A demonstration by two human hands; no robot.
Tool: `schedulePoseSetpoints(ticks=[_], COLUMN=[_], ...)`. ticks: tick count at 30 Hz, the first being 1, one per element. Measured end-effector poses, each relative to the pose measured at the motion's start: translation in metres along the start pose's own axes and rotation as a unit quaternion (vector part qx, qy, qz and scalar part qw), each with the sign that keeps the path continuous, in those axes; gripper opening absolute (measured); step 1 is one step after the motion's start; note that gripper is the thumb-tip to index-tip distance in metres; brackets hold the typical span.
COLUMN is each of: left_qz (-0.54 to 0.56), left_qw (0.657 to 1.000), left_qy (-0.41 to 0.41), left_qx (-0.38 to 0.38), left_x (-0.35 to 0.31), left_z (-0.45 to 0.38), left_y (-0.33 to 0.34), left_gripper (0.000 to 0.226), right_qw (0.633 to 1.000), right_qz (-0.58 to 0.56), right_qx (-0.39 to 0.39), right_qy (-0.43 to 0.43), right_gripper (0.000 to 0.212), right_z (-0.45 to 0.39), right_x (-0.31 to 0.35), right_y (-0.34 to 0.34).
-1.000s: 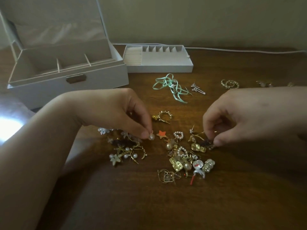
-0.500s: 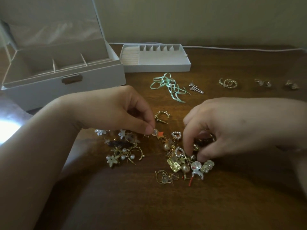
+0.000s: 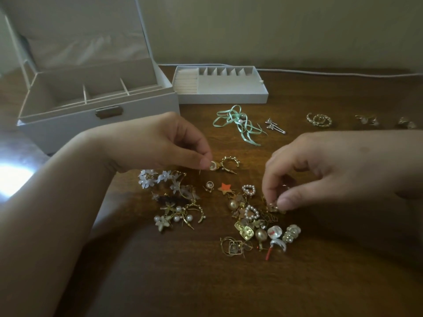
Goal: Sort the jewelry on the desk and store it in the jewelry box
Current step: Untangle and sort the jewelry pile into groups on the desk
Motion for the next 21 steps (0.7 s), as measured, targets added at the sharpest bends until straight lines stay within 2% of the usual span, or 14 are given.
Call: schedulePoseSetpoints(ticks=[7,11,17,21], left_qz=[0.005,-0.026,-0.052,-0.053], left_qw=[1.0,0.998,0.995,0.995], left_qy=[0.015,0.022,0.036,0.036], left_qx=[0.009,0.056,0.078,0.082], left_x=[0.002,-0.001,-0.005,-0.005], left_z=[0.0,0.001,0.0,0.0], left_y=[-0.001,0.003,0.008,0.007], left_gripper=[0.032,0.025,0.022,0.023], right_qw=[0.998,0.996,0.994,0.994], right_qz=[-0.042,-0.06,-0.061,-0.02], right_qx=[-0.038,-0.065,-0.093,-0.096], right_qy=[0.002,0.004,-0.019,-0.036], right_gripper=[0.012,0.011,0.011,0.011], right_z=[-0.004,-0.006,-0.011,-0.017], right_x=[-0.001,-0.003,-0.002,-0.001], right_y=[0.0,-0.002,0.003,0.01])
Point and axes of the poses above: each hand's wrist, its own z-axis away from the middle knuckle, its own y-axis out of the palm, x = y × z, the point moved 2 cm from there along -z, towards the middle knuckle, and after that the axes turned 13 degrees about -z, right-handed, at the moved point
